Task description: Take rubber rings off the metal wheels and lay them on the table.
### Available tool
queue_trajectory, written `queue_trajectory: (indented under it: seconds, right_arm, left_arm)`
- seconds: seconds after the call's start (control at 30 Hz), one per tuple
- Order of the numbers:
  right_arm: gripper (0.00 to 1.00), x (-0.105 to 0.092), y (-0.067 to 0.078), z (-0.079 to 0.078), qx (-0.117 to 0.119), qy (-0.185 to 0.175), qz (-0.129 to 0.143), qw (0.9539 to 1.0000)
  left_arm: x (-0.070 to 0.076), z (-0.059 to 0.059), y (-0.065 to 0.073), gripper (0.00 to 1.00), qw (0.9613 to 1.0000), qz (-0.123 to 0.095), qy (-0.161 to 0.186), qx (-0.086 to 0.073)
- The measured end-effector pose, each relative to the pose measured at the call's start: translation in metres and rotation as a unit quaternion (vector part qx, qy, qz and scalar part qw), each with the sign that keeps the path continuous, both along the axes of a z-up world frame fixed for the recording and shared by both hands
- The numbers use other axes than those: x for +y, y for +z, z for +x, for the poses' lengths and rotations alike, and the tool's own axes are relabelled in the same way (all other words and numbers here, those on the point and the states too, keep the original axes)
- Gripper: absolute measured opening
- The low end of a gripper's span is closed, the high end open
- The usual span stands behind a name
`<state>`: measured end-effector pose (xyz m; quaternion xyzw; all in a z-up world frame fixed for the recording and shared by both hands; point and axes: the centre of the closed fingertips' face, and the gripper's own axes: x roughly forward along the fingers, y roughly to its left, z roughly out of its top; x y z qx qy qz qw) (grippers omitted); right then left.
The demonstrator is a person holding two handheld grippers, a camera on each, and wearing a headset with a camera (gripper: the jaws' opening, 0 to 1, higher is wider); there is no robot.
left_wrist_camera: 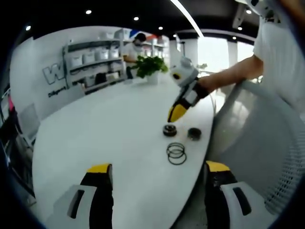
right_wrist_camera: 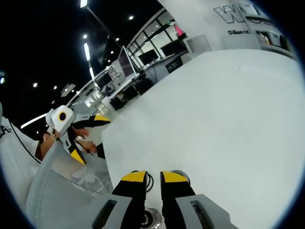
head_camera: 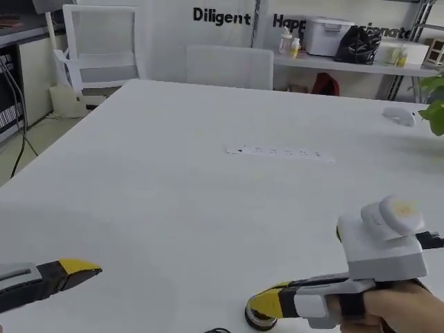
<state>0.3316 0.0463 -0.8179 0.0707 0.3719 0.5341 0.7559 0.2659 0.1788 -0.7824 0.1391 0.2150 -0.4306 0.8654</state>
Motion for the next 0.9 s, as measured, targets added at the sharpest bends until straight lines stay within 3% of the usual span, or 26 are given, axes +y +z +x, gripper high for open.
queue_trajectory:
  seconds: [0.07, 0.2, 0.43, 0.53, 0.63, 0.8, 0.9]
  right_arm:
    - [0.09, -0.004, 0.004, 0.004, 0.002, -0.009, 0.013, 0.9999]
    - [0.11, -0.011, 0.008, 0.012, -0.016, -0.023, 0.018, 0.9994]
    - [0.18, -0.023, -0.001, 0.018, -0.040, -0.027, -0.003, 0.9988]
    - [0.19, -0.027, -0.004, 0.019, -0.047, -0.025, -0.011, 0.9985]
    - [0.21, -0.032, -0.015, 0.018, -0.051, -0.015, -0.032, 0.9981]
    - [0.23, -0.035, -0.027, 0.010, -0.054, 0.011, -0.063, 0.9965]
    - [0.24, -0.039, -0.038, 0.007, -0.070, 0.036, -0.100, 0.9919]
  left_arm:
    - [-0.001, 0.002, 0.003, 0.79, 1.0000, 0.002, -0.004, -0.005]
    - [-0.004, 0.008, 0.011, 0.77, 0.9999, 0.007, -0.008, -0.013]
    - [-0.017, 0.024, 0.030, 0.74, 0.9984, 0.011, -0.030, -0.047]
    - [-0.022, 0.031, 0.038, 0.75, 0.9979, 0.006, -0.036, -0.054]
    - [-0.028, 0.037, 0.043, 0.75, 0.9968, 0.012, -0.049, -0.062]
    - [-0.046, 0.041, 0.054, 0.75, 0.9946, -0.005, -0.082, -0.064]
    - [-0.056, 0.046, 0.058, 0.75, 0.9926, 0.000, -0.099, -0.070]
